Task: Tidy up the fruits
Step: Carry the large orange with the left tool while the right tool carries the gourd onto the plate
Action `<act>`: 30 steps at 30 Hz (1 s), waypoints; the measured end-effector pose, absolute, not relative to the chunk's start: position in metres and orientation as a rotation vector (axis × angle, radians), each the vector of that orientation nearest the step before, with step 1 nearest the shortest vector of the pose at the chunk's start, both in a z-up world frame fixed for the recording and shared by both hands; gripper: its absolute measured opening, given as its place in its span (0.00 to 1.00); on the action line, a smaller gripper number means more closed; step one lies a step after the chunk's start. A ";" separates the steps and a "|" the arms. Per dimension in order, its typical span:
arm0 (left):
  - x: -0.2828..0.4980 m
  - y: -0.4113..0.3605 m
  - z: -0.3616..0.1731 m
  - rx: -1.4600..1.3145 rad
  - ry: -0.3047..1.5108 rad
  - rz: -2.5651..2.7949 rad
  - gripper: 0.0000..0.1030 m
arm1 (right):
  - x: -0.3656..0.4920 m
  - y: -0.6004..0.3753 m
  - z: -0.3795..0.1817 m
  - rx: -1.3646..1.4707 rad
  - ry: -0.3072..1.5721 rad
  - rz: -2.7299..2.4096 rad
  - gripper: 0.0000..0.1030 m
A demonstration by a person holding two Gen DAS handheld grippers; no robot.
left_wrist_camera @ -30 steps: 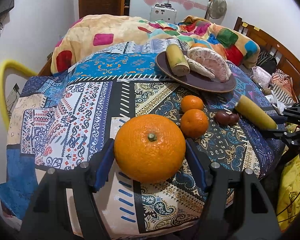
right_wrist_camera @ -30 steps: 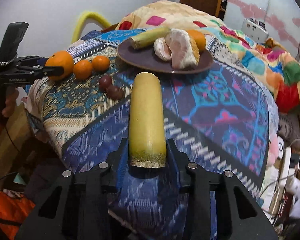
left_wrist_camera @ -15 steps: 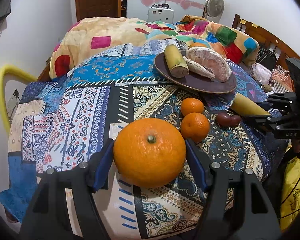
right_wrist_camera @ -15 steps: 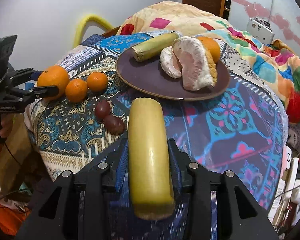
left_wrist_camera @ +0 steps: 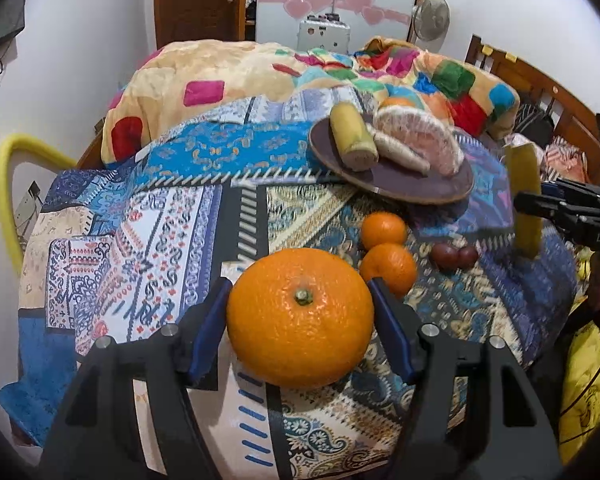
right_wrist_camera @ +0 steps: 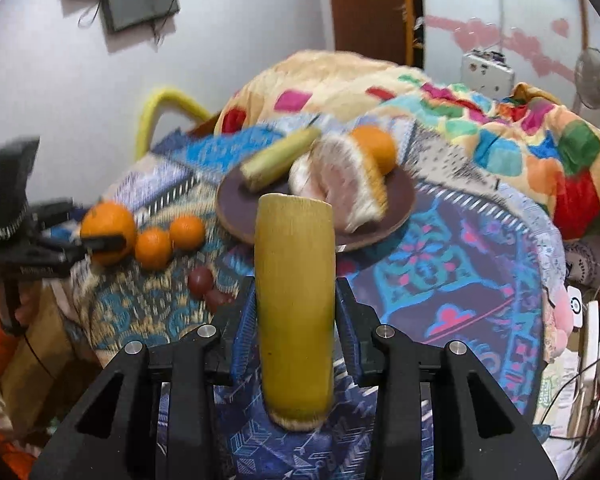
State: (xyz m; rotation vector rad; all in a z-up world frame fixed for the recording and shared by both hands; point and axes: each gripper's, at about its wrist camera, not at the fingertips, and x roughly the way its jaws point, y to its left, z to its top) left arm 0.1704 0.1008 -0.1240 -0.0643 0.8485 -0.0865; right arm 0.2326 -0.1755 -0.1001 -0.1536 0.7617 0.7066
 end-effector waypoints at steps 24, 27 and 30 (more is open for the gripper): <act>0.239 0.075 -0.082 -0.107 0.743 -0.175 0.66 | 0.282 -0.134 -0.084 -0.131 0.652 0.695 0.34; 0.247 0.074 -0.087 -0.122 0.763 -0.192 0.66 | 0.294 -0.128 -0.096 -0.143 0.686 0.685 0.34; 0.255 0.070 -0.092 -0.115 0.779 -0.199 0.66 | 0.302 -0.127 -0.101 -0.130 0.708 0.689 0.33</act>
